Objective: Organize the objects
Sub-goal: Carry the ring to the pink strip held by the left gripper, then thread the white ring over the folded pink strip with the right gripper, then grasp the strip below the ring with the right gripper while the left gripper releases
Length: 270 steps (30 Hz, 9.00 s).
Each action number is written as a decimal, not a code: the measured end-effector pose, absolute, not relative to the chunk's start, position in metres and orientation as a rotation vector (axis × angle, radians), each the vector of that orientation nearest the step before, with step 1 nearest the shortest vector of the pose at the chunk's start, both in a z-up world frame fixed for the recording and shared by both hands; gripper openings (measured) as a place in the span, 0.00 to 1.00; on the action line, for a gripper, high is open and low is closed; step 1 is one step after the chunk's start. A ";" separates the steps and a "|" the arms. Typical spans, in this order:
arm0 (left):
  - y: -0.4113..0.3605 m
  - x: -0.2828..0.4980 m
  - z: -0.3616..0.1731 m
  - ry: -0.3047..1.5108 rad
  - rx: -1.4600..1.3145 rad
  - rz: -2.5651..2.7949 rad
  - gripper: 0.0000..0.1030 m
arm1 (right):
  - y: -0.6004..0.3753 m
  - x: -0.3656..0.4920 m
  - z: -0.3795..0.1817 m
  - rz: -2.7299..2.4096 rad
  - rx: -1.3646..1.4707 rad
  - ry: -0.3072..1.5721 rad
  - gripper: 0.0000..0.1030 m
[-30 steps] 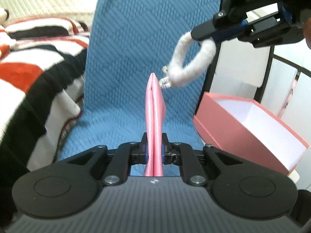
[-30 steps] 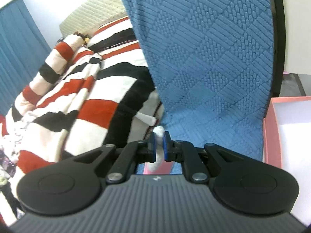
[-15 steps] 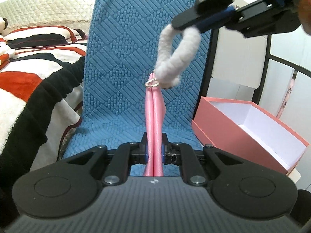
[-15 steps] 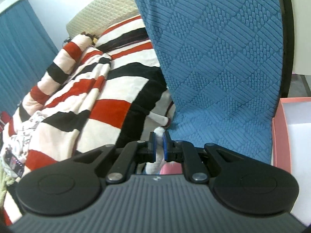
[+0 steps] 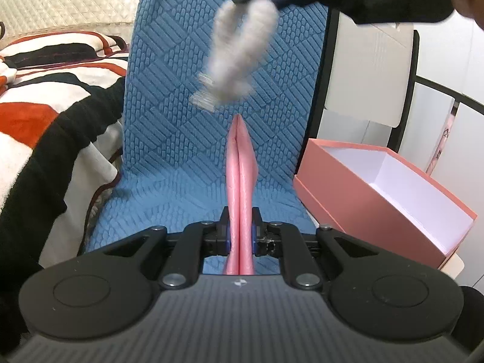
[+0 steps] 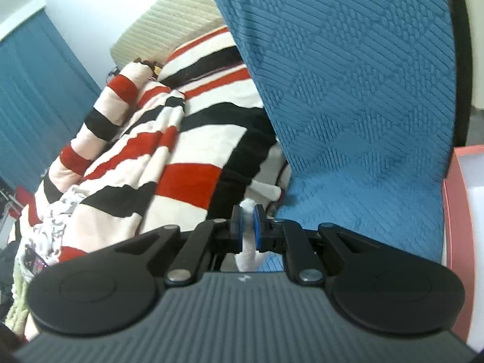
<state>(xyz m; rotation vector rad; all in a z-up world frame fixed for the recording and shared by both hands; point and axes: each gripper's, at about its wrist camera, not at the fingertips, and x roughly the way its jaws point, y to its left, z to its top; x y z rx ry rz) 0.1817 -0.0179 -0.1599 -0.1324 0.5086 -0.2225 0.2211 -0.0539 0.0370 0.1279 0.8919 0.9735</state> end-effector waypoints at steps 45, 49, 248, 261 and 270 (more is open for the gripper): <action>-0.023 0.161 -0.142 0.322 0.027 -0.107 0.13 | -0.082 0.237 0.004 0.879 0.245 0.914 0.52; -0.025 0.161 -0.143 0.329 0.040 -0.108 0.13 | -0.068 0.232 0.017 0.948 0.194 0.875 0.44; -0.017 0.204 -0.189 0.664 -0.020 -0.187 0.37 | -0.042 0.288 -0.098 0.666 0.213 1.381 0.14; -0.034 0.204 -0.197 0.686 0.069 -0.239 0.33 | -0.067 0.311 -0.086 0.620 0.254 1.335 0.14; -0.035 0.201 -0.196 0.664 0.094 -0.198 0.11 | -0.064 0.298 -0.103 0.637 0.300 1.376 0.21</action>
